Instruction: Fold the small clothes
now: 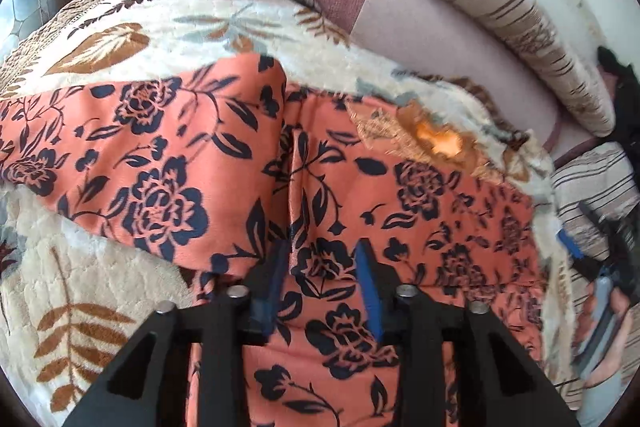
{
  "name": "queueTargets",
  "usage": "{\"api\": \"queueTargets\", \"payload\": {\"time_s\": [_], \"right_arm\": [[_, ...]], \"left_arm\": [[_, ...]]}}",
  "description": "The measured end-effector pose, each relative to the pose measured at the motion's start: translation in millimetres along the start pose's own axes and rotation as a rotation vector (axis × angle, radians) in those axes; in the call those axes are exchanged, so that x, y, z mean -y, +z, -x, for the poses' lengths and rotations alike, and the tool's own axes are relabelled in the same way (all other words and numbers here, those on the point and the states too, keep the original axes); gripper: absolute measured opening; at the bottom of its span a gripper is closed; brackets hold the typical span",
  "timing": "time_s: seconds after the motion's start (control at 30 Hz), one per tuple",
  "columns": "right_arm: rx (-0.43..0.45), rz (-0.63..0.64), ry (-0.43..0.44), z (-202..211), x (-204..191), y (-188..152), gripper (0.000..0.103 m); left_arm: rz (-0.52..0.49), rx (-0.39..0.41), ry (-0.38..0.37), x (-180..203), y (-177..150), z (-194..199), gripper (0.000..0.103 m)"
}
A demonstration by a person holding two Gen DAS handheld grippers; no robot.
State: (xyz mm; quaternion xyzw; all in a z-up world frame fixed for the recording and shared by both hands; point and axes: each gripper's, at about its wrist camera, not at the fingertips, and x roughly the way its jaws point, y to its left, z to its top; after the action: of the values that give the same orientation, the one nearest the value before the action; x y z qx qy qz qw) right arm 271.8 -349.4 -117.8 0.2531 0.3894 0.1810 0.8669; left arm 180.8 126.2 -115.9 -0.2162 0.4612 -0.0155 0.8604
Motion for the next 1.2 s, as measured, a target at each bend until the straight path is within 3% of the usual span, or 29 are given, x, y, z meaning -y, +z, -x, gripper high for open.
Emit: {"api": "queueTargets", "payload": {"time_s": [0.03, 0.07, 0.13, 0.2, 0.27, 0.37, 0.47, 0.6, 0.67, 0.7, 0.73, 0.8, 0.87, 0.9, 0.97, 1.03, 1.2], "right_arm": [[0.004, 0.035, -0.003, 7, -9, -19, 0.093], [-0.003, 0.053, 0.006, 10, -16, -39, 0.093], [-0.035, 0.071, 0.042, 7, -23, -78, 0.093], [-0.096, 0.061, 0.028, -4, -23, -110, 0.093], [-0.149, 0.029, 0.016, -16, -20, -133, 0.093], [-0.138, 0.056, -0.018, -17, -23, -149, 0.093], [-0.124, 0.048, -0.027, -16, -23, -151, 0.093], [-0.107, 0.047, -0.033, -16, -20, -153, 0.093], [-0.096, 0.048, -0.036, -16, -20, -154, 0.093], [-0.090, 0.049, -0.037, -16, -20, -155, 0.093], [-0.086, 0.050, -0.037, -16, -20, -155, 0.093], [-0.078, 0.054, -0.036, -16, -20, -156, 0.093], [-0.076, 0.067, -0.039, -16, -21, -156, 0.093], [-0.076, 0.074, -0.040, -16, -21, -157, 0.093], [-0.071, 0.082, -0.034, -16, -20, -158, 0.093], [-0.057, 0.081, -0.019, -15, -18, -160, 0.093], [-0.032, 0.070, 0.011, -13, -14, -161, 0.093]], "left_arm": [[0.025, 0.035, -0.031, -11, -1, 21, 0.078], [0.064, 0.098, -0.053, -26, -2, 44, 0.082], [0.170, 0.224, -0.045, -66, -4, 81, 0.083], [0.329, 0.300, -0.013, -121, -3, 99, 0.083], [0.522, 0.296, 0.004, -182, 0, 97, 0.083], [0.767, 0.261, -0.061, -258, -1, 78, 0.081], [0.855, 0.272, -0.083, -292, 5, 66, 0.081], [0.893, 0.265, -0.111, -309, 19, 50, 0.080], [0.913, 0.262, -0.091, -317, 18, 46, 0.066], [0.931, 0.264, -0.073, -320, 17, 45, 0.049], [0.950, 0.261, -0.058, -326, 15, 47, 0.041], [0.978, 0.224, 0.005, -333, 15, 44, 0.004], [0.961, 0.210, 0.036, -334, 19, 45, 0.005], [0.908, 0.210, 0.085, -327, 26, 51, 0.004], [0.724, 0.274, 0.172, -288, 49, 72, 0.004], [0.524, 0.354, 0.198, -231, 72, 97, 0.004], [0.112, 0.491, 0.072, -59, 114, 139, 0.004]]}}
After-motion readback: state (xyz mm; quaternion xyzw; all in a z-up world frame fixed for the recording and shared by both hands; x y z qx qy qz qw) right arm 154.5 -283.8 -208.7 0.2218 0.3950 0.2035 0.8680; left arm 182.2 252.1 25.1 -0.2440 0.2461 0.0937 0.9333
